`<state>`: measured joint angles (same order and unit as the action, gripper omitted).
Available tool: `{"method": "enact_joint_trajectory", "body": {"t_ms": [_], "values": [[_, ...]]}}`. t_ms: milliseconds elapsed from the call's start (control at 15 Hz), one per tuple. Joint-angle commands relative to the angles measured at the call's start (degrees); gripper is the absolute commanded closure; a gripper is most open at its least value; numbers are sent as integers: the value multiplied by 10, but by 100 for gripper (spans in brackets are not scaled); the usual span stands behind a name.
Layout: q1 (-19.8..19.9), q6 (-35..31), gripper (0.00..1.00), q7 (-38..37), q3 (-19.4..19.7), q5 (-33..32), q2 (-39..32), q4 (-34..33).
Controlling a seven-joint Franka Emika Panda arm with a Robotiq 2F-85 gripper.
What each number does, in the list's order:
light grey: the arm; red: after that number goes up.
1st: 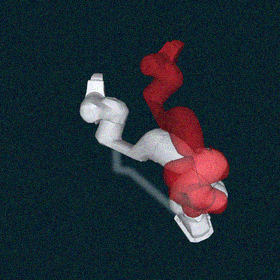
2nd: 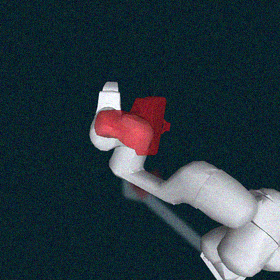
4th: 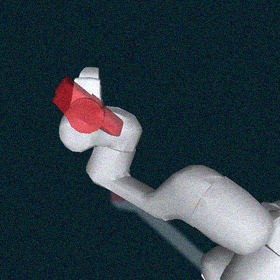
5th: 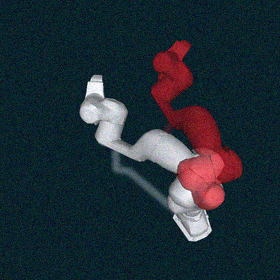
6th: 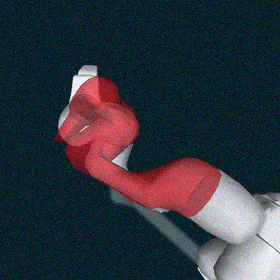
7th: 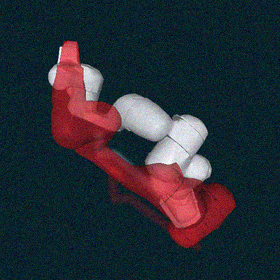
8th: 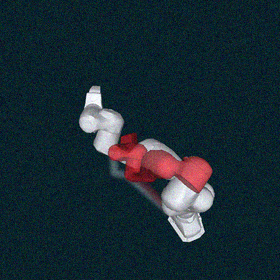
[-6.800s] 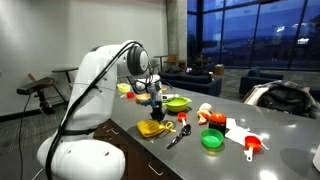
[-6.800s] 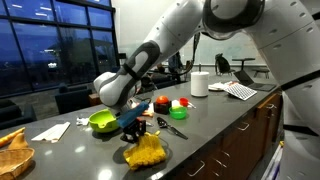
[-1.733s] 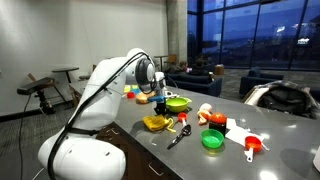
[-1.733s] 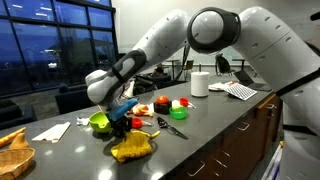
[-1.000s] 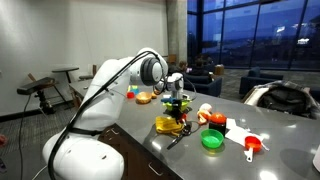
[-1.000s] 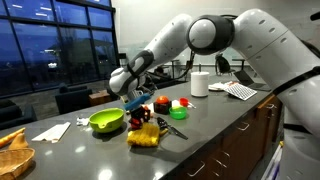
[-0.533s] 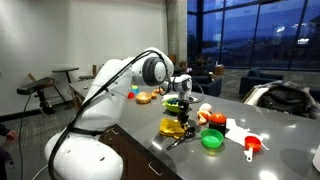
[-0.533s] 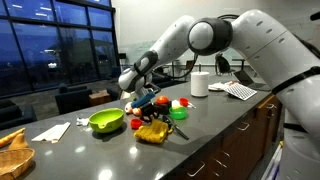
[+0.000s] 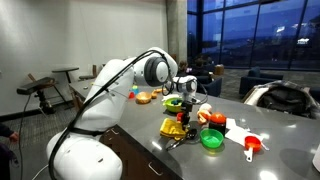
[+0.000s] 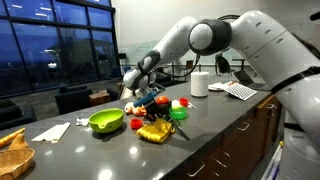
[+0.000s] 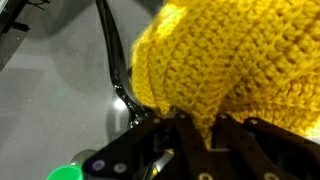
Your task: Use the yellow object to wipe the table
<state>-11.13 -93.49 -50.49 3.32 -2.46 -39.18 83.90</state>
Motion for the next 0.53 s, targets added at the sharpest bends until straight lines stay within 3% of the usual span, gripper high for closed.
{"method": "enact_joint_trajectory", "body": {"t_ms": [0, 67, 467], "values": [[2, 2, 96, -6, -3, 1, -1, -2], [2, 2, 83, -7, -3, 1, -1, -2], [2, 2, 83, -7, -3, 1, -3, -2]]}}
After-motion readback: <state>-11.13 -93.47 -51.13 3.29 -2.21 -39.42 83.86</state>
